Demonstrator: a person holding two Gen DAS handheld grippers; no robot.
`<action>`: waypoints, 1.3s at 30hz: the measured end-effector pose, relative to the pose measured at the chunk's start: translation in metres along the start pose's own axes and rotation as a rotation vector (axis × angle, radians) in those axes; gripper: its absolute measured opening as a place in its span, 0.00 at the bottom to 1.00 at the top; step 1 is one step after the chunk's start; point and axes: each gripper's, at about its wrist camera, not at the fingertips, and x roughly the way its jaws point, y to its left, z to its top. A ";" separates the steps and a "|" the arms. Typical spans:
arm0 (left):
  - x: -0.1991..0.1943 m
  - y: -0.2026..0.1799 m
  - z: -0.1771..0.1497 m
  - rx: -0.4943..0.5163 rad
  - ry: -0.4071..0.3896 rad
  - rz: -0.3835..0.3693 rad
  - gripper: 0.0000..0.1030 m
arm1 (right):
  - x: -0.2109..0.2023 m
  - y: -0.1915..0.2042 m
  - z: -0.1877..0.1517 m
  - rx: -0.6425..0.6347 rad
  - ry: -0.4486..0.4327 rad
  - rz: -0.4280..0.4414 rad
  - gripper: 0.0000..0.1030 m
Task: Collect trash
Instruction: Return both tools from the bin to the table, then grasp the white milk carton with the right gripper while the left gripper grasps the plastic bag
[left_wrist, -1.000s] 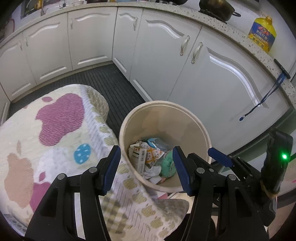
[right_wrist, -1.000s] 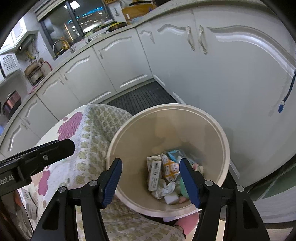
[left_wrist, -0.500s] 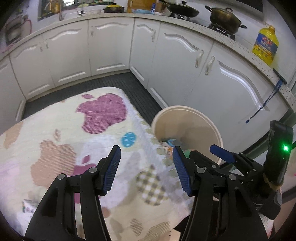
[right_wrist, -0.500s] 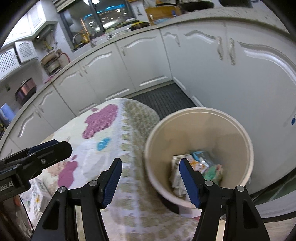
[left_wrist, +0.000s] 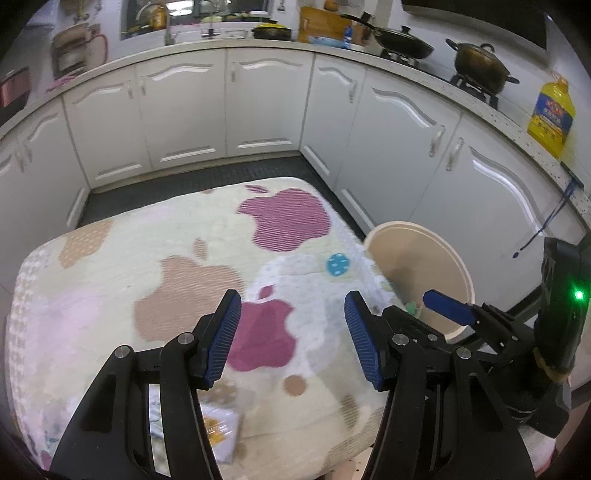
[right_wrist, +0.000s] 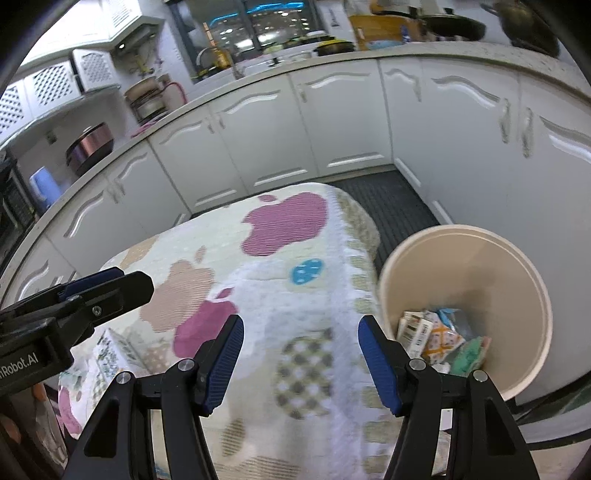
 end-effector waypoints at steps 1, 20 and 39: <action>-0.002 0.005 -0.002 -0.007 0.000 0.005 0.55 | 0.001 0.007 0.000 -0.013 0.001 0.009 0.60; -0.045 0.098 -0.039 -0.164 0.009 0.067 0.55 | 0.020 0.094 -0.005 -0.172 0.051 0.141 0.61; -0.087 0.207 -0.111 -0.337 0.159 0.104 0.55 | 0.052 0.160 -0.033 -0.405 0.201 0.329 0.72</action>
